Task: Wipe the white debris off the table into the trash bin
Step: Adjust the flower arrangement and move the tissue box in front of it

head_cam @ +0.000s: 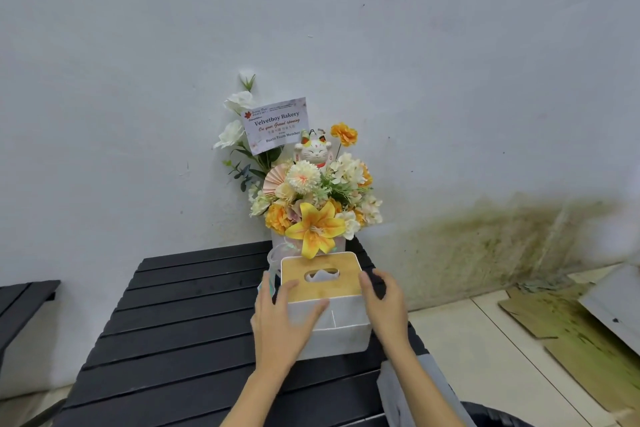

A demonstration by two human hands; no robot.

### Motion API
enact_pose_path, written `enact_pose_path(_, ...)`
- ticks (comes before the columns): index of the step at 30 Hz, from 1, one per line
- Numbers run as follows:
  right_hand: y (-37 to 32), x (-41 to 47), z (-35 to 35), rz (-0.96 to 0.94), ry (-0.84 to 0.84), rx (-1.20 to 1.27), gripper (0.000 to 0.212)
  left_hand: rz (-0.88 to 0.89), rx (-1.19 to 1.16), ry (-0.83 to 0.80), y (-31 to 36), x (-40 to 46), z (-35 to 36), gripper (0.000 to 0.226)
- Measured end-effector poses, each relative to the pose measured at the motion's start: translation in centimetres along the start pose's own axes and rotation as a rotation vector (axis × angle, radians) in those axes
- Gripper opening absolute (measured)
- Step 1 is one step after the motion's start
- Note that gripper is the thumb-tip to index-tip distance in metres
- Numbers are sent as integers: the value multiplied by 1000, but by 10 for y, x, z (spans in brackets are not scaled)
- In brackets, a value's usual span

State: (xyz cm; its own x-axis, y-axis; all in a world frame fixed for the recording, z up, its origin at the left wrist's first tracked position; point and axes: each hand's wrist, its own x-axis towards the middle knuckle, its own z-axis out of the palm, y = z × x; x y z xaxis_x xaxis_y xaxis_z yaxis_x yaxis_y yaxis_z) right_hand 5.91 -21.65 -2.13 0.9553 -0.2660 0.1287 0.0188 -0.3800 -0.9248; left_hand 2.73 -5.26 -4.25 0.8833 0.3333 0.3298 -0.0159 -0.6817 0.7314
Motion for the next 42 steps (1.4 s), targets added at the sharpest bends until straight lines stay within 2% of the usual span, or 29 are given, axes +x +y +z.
enact_pose_path(3,-19,20,6,-51,27,-153,50,5,-34,50,3,36,-2,60)
enact_pose_path(8,-53,59,48,-56,-79,-322,52,26,74,-124,9,109,1,49)
enact_pose_path(12,-56,82,69,-50,34,-243,44,71,255,-264,3,144,-4,60)
enact_pose_path(16,-42,82,85,-53,46,-167,45,125,423,-311,-11,155,-6,50)
enact_pose_path(21,-34,81,88,-101,90,-142,42,139,177,-109,-10,138,9,40)
enact_pose_path(25,-32,85,91,-122,16,-225,56,136,177,-36,-5,140,12,37)
enact_pose_path(28,-32,87,93,-124,-7,-235,66,101,136,-54,0,147,14,35)
enact_pose_path(32,-34,81,91,-171,95,-144,81,50,79,-71,0,150,18,40)
enact_pose_path(36,-32,83,94,-217,-12,-332,73,147,18,-32,1,147,19,60)
enact_pose_path(39,-28,86,97,-244,-56,-411,67,238,28,-120,1,149,18,81)
enact_pose_path(42,-26,90,99,-225,-58,-445,65,248,95,-219,-5,154,20,71)
